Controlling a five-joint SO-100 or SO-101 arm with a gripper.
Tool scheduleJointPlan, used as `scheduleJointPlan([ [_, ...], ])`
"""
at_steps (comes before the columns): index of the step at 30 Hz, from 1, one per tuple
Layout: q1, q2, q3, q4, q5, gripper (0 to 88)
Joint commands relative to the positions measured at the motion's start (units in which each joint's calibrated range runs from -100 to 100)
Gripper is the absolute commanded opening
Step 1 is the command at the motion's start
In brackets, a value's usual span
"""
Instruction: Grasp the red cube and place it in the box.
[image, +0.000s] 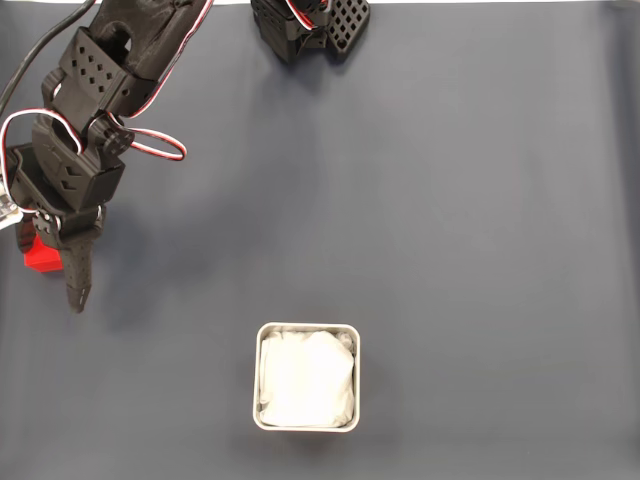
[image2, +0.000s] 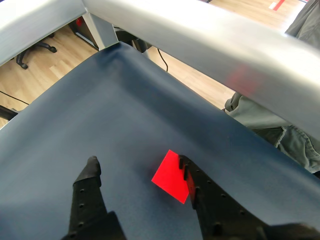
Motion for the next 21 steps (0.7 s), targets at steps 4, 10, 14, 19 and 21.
scheduleJointPlan([
  [4,1.86,-5.45,-0.67,1.13,-0.05,36.3],
  [10,3.5,-5.88,-0.48,1.13,0.24,36.3],
  [14,4.28,-5.97,-0.48,1.13,0.34,36.3],
  [19,4.92,-5.88,-0.48,1.13,0.44,36.3],
  [21,5.2,-5.71,-0.39,1.13,0.49,36.3],
])
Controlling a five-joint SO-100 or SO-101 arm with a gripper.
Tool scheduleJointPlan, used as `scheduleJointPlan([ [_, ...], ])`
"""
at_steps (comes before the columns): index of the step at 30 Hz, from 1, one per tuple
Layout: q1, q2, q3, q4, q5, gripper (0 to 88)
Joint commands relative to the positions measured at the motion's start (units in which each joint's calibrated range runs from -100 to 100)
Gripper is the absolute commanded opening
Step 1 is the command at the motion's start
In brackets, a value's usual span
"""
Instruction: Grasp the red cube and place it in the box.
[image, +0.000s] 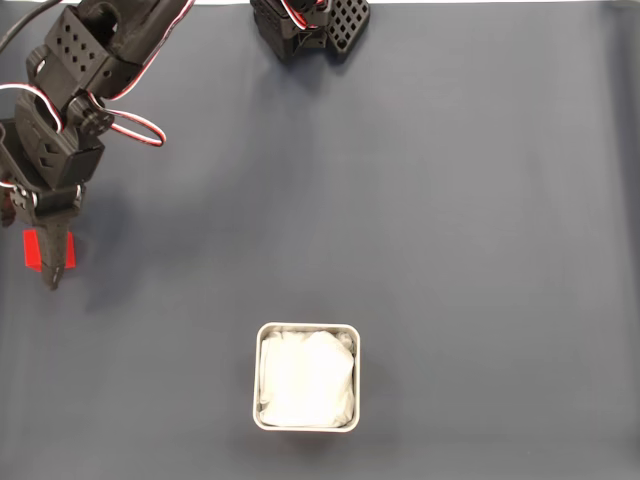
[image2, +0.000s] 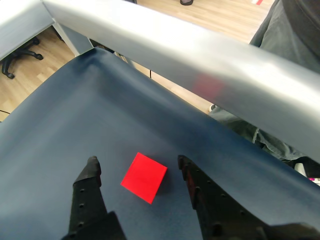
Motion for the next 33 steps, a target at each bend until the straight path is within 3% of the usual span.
scheduleJointPlan([
  [1,0.9,-4.14,-0.39,0.18,0.54,36.3],
  [33,-1.3,-0.5,5.54,-4.33,1.51,36.5],
])
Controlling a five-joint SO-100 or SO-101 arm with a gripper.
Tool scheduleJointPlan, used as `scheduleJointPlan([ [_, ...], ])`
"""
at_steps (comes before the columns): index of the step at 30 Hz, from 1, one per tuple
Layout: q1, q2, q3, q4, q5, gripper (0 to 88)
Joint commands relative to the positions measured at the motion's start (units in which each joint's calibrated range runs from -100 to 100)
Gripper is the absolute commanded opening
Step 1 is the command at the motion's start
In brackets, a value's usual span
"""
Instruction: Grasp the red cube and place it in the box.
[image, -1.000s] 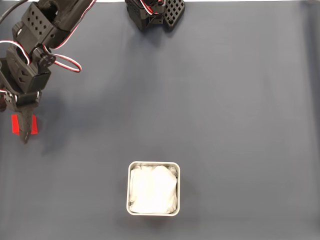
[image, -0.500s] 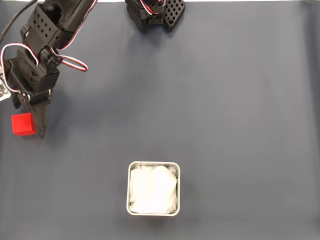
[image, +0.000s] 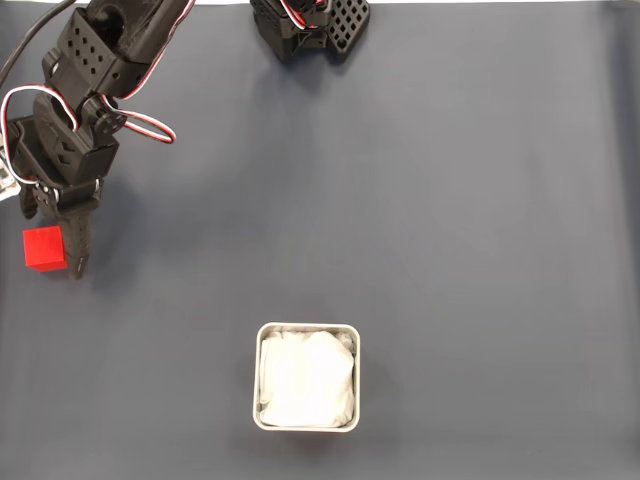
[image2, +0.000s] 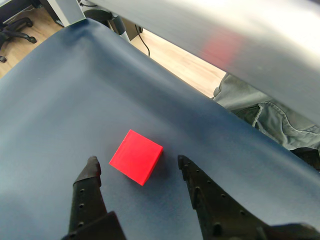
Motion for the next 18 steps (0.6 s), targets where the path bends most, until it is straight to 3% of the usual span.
scheduleJointPlan([
  [1,-1.37,-0.42,-1.15,-1.55,-0.1,36.5],
  [18,-2.79,1.49,-2.43,-1.88,-0.24,36.7],
])
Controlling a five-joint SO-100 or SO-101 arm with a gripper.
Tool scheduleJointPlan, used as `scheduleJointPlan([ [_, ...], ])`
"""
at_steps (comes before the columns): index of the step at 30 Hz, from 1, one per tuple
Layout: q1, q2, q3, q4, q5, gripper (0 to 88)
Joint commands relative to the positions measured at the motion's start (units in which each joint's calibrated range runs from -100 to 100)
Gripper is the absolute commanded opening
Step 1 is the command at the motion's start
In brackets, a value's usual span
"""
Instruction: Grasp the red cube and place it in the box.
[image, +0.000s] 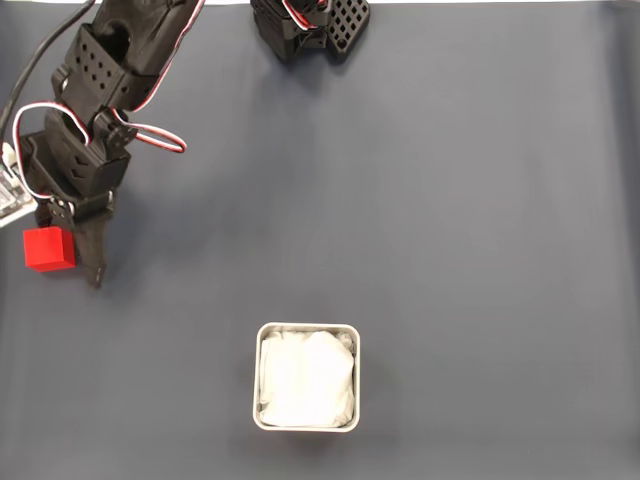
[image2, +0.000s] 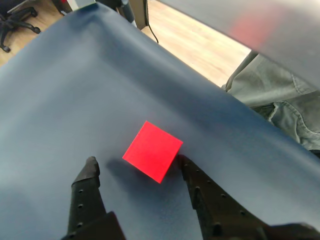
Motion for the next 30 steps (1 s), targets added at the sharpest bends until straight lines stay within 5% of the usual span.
scheduleJointPlan([
  [1,-0.86,-0.86,-2.61,-1.32,-0.24,36.7],
  [30,-2.14,1.83,-5.62,-3.95,-0.78,37.2],
])
